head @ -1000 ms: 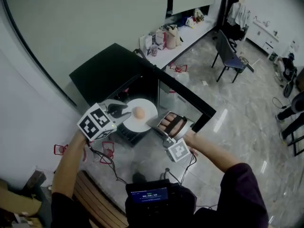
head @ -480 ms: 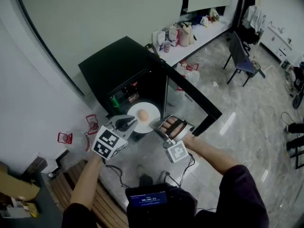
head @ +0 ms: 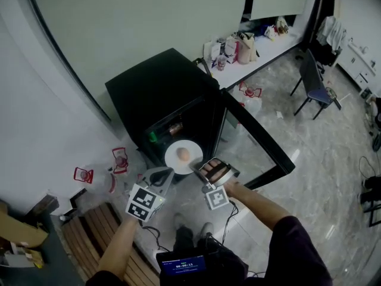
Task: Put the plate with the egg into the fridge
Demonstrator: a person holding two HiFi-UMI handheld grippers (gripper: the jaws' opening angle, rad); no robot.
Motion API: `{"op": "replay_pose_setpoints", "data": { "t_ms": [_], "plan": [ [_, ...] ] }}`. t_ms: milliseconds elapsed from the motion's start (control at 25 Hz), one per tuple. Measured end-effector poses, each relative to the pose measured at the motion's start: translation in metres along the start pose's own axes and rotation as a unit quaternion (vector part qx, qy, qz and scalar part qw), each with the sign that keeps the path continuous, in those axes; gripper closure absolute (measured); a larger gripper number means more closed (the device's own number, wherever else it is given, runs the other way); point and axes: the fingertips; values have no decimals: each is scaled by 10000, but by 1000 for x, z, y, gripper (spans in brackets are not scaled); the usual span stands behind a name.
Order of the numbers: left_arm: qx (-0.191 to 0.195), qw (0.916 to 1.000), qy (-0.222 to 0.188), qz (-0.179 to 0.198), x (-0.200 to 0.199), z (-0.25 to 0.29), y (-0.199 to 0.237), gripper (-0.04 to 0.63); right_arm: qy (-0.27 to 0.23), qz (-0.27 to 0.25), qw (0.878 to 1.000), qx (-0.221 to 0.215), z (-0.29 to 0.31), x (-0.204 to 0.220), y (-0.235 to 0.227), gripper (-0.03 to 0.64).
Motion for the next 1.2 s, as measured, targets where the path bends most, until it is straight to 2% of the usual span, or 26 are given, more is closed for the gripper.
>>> {"op": "replay_pose_setpoints", "data": {
  "t_ms": [160, 320, 360, 480, 520, 840, 1080, 1120, 1200],
  "plan": [
    [-240, 9995, -54, -175, 23, 5, 18, 586, 144, -38, 9999, -37, 48, 9, 29, 600],
    [-406, 9987, -72, -313, 58, 23, 36, 586, 338, -259, 9990, 141, 100, 26, 52, 600],
    [-433, 9985, -52, -328, 67, 28, 39, 586, 386, -216, 9990, 16, 110, 29, 65, 600],
    [-480, 9978, -50, -444, 92, 41, 51, 586, 422, 379, 9915, -1171, 128, 30, 128, 600],
    [-504, 9976, -59, -476, 99, 44, 55, 586, 405, 454, 9896, -1307, 137, 32, 138, 600],
    [-738, 9951, -178, -641, 135, 69, 85, 586, 140, 300, 9906, -1328, 183, 42, 171, 600],
    [-733, 9946, -221, -696, 147, 86, 98, 586, 90, -351, 9983, -454, 209, 51, 148, 600],
    [-728, 9946, -227, -708, 147, 87, 99, 586, 86, -330, 9982, -491, 211, 51, 149, 600],
    [-711, 9946, -233, -719, 148, 88, 100, 586, 36, 148, 9933, -1143, 207, 45, 171, 600]
  ]
}}
Point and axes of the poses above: the fingertips, and each gripper's own axes: z forward along the fingers, y to its left, x out of its underside, and after that the axes turned 13 degrees about x, right-handed
